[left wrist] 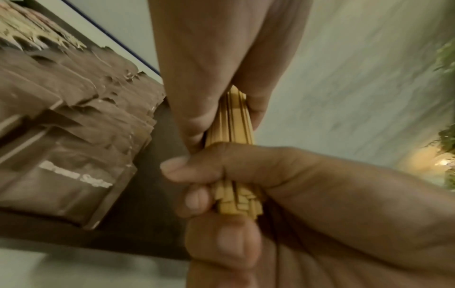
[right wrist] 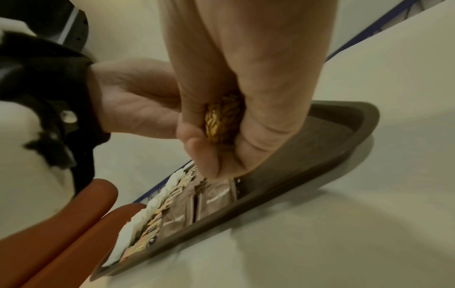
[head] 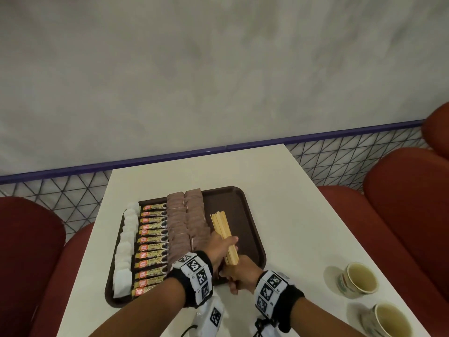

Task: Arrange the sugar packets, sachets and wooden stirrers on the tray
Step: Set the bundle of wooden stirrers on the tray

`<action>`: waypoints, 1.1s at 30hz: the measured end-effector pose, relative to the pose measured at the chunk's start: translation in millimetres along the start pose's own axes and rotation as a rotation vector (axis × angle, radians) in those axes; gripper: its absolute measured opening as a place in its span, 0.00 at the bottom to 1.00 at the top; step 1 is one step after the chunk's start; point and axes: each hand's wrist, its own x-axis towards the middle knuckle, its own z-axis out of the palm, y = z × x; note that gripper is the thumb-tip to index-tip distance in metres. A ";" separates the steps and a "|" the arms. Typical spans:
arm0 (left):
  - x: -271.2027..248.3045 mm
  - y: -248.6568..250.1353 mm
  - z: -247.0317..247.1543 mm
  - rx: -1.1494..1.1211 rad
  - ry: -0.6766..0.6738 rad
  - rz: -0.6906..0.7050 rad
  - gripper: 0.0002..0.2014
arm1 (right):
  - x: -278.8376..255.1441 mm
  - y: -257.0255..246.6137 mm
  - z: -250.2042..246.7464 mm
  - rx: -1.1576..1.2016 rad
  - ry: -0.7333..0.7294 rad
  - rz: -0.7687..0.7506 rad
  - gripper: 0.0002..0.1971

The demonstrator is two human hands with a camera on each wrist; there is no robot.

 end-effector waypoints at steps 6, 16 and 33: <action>31.5 2.8 6.8 -0.095 -0.009 -0.036 0.11 | 11.0 -19.1 -40.9 -0.145 -0.147 0.104 0.09; 97.9 -21.3 4.7 0.247 0.014 -0.054 0.11 | 60.2 -48.2 -99.9 -0.330 0.342 0.002 0.18; 105.3 -10.5 21.1 0.352 0.057 -0.055 0.04 | 78.2 -54.3 -84.0 -0.632 0.473 -0.025 0.16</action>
